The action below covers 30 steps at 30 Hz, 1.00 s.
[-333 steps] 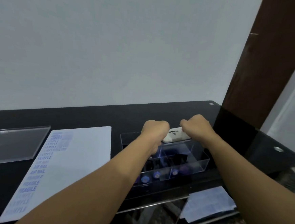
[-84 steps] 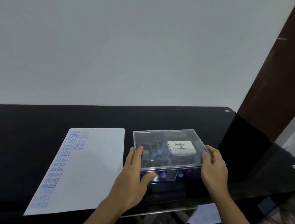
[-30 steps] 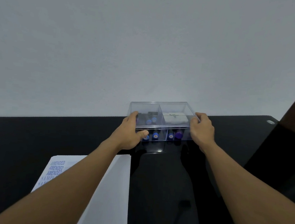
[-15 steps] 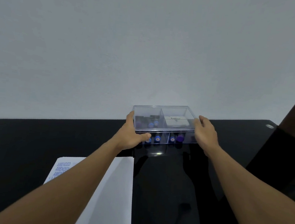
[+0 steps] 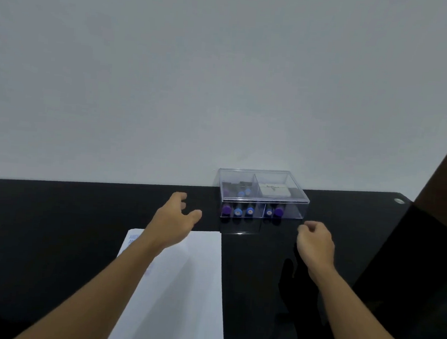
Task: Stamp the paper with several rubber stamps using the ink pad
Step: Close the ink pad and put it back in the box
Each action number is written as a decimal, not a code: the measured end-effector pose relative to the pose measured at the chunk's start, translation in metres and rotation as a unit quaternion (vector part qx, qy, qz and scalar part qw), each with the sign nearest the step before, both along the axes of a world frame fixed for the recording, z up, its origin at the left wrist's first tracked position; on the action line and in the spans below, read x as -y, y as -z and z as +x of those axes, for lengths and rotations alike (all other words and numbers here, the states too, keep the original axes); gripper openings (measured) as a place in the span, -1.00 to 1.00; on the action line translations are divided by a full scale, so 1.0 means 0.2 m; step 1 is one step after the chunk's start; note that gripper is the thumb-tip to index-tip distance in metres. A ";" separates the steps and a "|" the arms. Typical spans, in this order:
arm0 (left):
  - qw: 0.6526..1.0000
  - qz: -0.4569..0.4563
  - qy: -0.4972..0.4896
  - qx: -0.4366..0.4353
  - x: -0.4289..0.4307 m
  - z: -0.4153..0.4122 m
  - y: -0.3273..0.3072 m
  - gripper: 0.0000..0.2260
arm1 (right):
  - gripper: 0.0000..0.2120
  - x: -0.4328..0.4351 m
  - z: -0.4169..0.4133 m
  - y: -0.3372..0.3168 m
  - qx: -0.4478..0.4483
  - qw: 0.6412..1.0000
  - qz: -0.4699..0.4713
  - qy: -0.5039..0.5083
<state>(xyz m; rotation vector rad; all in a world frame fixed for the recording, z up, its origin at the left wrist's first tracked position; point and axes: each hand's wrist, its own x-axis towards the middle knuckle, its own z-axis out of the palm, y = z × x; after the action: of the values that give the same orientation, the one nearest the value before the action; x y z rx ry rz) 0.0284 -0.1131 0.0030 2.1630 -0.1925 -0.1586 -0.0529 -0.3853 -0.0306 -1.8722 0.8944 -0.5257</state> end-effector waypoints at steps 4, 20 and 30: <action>0.998 -0.004 -0.045 -0.034 -0.20 -0.22 -0.02 -0.53 | -0.79 -0.19 -0.15 0.00 -0.041 0.998 0.012 -0.051; 0.976 0.060 -0.160 -0.138 -0.83 -0.83 0.11 -0.48 | -0.83 -0.77 -0.68 -0.02 -0.113 0.972 0.070 -0.193; 0.983 0.026 -0.136 -0.119 -0.84 -0.99 0.15 -0.75 | -0.74 -0.94 -0.81 -0.04 -0.125 0.972 0.031 -0.195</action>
<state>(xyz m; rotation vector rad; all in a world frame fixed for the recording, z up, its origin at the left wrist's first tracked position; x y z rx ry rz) -0.1695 0.0542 -0.0269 2.1759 0.2453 -0.2649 -0.2157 -0.1967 -0.0220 -2.0185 0.6648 -0.0201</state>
